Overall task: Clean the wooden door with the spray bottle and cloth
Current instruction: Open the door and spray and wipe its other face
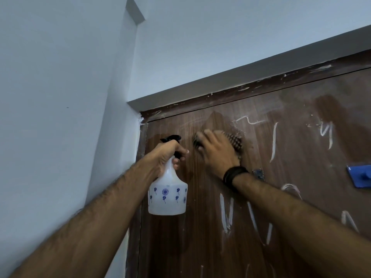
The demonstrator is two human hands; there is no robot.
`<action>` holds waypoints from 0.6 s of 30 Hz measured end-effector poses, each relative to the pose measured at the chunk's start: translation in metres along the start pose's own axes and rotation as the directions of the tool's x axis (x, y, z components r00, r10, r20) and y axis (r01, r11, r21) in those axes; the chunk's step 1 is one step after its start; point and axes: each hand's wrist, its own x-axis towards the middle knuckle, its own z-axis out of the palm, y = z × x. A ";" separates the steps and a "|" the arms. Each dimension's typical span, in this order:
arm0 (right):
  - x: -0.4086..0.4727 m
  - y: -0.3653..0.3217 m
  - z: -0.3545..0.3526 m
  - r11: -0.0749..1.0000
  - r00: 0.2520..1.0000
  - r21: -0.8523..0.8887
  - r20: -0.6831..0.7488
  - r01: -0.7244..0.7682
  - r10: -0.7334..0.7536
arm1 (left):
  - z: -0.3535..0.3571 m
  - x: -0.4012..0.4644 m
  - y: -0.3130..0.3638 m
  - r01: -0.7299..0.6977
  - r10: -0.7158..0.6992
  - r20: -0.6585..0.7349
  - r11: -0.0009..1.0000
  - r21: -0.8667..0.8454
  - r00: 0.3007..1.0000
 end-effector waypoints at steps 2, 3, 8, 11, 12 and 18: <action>-0.020 -0.011 0.006 0.992 0.992 0.004 0.039 0.123 -0.123 | -0.004 0.004 -0.004 0.019 -0.019 0.017 0.999 -0.029 1.000; -0.024 -0.013 0.009 0.989 0.988 0.000 0.049 0.145 -0.145 | -0.006 0.006 -0.006 0.021 -0.020 0.019 0.999 -0.040 1.000; 0.018 0.001 0.012 0.982 0.992 -0.168 0.099 0.092 -0.076 | -0.013 0.011 -0.015 0.028 -0.027 0.023 0.999 -0.040 0.999; 0.065 0.010 0.011 0.988 0.996 -0.151 0.076 -0.044 0.056 | -0.024 0.016 -0.014 0.014 -0.014 0.000 0.999 -0.052 1.000; 0.075 0.010 0.013 0.989 0.994 -0.128 0.072 -0.069 0.079 | -0.029 0.017 -0.014 0.007 -0.007 -0.004 0.999 -0.050 1.000; 0.065 0.001 0.020 0.999 0.995 -0.033 0.090 -0.035 0.037 | -0.043 0.024 -0.020 -0.006 0.006 0.002 1.000 -0.027 1.000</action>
